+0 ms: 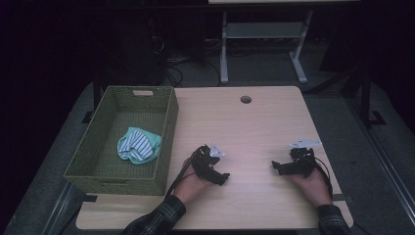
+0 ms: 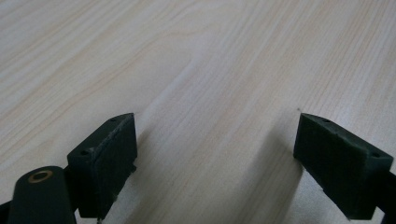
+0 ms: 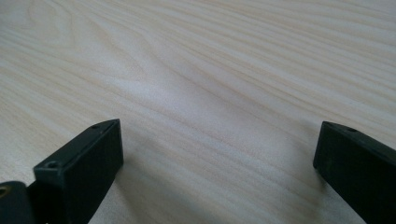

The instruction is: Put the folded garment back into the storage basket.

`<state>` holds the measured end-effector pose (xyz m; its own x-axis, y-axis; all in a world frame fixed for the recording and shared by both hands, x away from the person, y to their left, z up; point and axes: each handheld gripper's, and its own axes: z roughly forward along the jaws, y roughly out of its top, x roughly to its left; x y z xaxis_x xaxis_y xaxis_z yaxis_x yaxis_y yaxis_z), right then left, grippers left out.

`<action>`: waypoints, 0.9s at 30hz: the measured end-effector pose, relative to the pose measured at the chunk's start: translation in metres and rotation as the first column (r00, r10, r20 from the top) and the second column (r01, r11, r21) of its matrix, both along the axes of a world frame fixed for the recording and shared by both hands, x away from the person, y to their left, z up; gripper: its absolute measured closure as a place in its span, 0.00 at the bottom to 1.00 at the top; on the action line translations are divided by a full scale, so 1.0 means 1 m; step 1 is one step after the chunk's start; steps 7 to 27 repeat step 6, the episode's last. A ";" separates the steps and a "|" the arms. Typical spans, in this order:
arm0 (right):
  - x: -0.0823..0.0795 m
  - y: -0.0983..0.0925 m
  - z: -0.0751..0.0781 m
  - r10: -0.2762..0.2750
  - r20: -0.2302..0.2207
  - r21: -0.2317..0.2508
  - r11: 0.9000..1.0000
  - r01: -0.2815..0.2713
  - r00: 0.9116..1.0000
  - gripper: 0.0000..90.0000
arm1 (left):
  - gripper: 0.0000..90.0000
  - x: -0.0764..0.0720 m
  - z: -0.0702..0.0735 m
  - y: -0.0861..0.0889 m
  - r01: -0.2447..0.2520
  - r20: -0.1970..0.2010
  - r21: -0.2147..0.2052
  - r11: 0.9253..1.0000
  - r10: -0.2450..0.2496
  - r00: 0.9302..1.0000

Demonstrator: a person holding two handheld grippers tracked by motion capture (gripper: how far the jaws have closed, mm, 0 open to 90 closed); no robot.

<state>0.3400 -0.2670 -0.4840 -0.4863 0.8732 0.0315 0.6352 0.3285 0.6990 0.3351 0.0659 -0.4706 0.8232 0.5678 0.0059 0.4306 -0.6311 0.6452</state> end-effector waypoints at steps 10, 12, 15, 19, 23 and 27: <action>0.000 0.000 0.000 0.002 0.001 -0.001 1.000 -0.002 1.000 0.01 | 0.14 -0.002 -0.005 0.005 0.010 0.033 -0.047 0.999 -0.009 0.999; 0.000 0.000 0.000 0.002 0.001 -0.001 1.000 -0.002 1.000 0.01 | 0.14 -0.002 -0.005 0.005 0.010 0.033 -0.047 0.999 -0.009 0.999; 0.000 0.000 0.000 0.002 0.001 -0.001 1.000 -0.002 1.000 0.01 | 0.14 -0.002 -0.005 0.005 0.010 0.033 -0.047 0.999 -0.009 0.999; 0.000 0.000 0.000 0.002 0.001 -0.001 1.000 -0.002 1.000 0.01 | 0.14 -0.002 -0.005 0.005 0.010 0.033 -0.047 0.999 -0.009 0.999; 0.000 0.000 0.000 0.002 0.001 -0.001 1.000 -0.002 1.000 0.01 | 0.14 -0.002 -0.005 0.005 0.010 0.033 -0.047 0.999 -0.009 0.999; 0.000 0.000 0.000 0.002 0.001 -0.001 1.000 -0.002 1.000 0.01 | 0.14 -0.002 -0.005 0.005 0.010 0.033 -0.047 0.999 -0.009 0.999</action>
